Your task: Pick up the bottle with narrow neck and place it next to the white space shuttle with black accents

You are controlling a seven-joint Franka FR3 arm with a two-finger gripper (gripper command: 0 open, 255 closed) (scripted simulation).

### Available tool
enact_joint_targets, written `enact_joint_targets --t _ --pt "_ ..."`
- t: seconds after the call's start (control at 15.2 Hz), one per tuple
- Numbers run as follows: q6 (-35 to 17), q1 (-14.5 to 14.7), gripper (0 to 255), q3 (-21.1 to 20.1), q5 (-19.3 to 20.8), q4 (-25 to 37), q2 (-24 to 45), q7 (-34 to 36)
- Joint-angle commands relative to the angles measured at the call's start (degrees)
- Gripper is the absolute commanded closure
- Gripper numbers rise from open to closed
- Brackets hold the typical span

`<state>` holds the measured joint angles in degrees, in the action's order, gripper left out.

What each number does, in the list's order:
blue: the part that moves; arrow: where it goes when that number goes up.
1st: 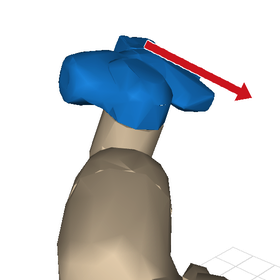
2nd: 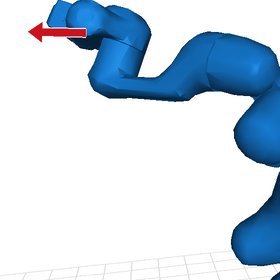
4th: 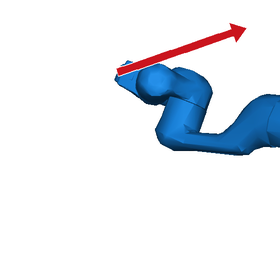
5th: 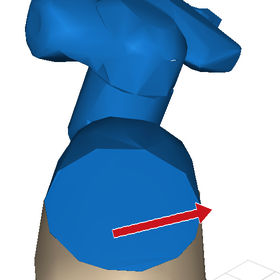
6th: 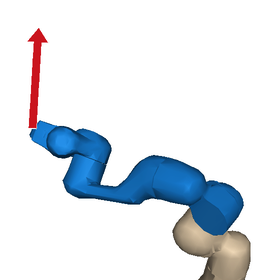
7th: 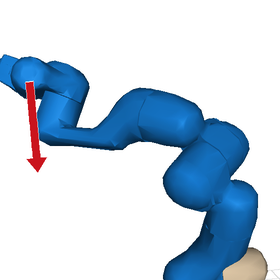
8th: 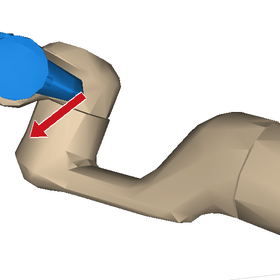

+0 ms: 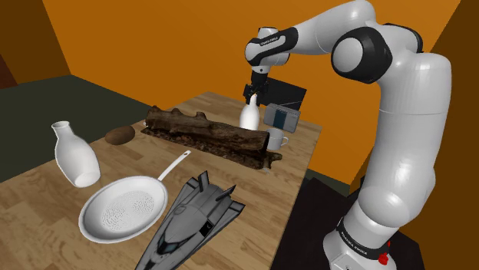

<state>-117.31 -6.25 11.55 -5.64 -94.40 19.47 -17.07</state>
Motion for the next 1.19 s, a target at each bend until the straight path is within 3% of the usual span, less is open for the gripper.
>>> enact_joint_targets --t 0.0,0.59,1.12 --pt "0.00 0.00 255 0.00 0.00 0.00 0.00 0.00" --pt "-0.01 0.00 255 0.00 0.00 -0.01 0.00 0.00" --pt "5.64 -0.03 255 0.17 0.42 4.44 -1.24 0.38"
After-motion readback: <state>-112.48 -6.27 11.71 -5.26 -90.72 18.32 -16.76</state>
